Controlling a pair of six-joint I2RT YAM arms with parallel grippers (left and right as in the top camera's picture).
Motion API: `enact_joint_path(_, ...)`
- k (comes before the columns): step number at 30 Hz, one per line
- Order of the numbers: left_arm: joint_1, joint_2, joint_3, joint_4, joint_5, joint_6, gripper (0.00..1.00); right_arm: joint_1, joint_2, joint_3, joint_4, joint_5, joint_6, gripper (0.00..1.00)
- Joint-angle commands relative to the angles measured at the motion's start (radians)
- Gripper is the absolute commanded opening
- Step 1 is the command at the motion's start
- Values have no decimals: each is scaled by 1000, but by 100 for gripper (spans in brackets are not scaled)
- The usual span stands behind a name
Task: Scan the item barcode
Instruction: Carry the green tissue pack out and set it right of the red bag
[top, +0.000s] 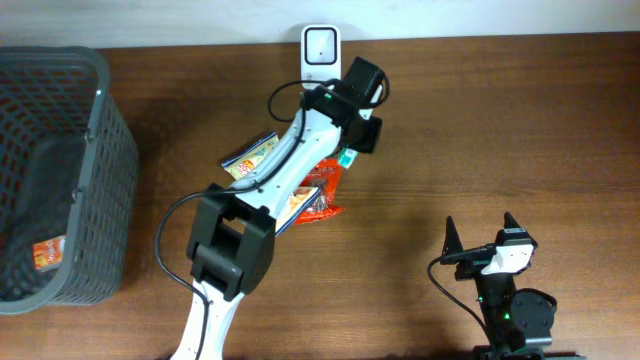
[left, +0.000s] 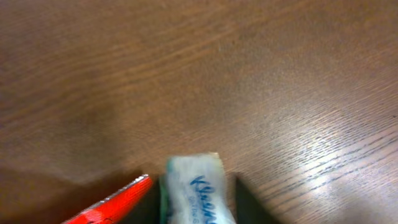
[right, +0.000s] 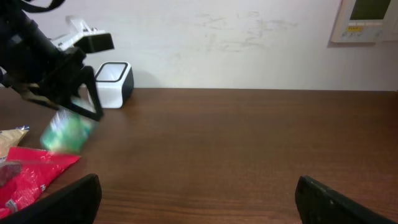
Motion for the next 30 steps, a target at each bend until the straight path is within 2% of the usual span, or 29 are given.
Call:
enact_joint_path(1,-16,1,3,-5,-18,13,77,-6,-6,-9,-2,12,-7,98)
enact_joint_path(2,-18,1,5,-5,-18,13,88,-6,-6,-9,-2,12,-7,98)
enact_joint_path(7,-7,-24,111,-103,-18,13,88,-6,-6,-9,-2,12,-7,98)
enact_joint_path(14,111,-136,533,-353,-22,11,85,-6,-6,-9,-2,12,-7,98)
enact_joint_path(18,309,-224,756,-504,-64,-77,89,-6,-6,-9,-2,12,-7,98)
enact_joint_path(21,507,-285,823,-627,-166,-144,91,-6,-6,-9,-2,12,-7,98)
enact_joint_path(26,813,-332,827,-779,-203,-202,91,-6,-6,-9,-2,12,-7,98)
enact_joint_path(28,975,-330,798,-809,-191,-220,91,-6,-6,-9,-2,12,-7,98)
enact_joint_path(30,1040,-329,762,-809,-186,-229,91,-6,-6,-9,-2,12,-7,98)
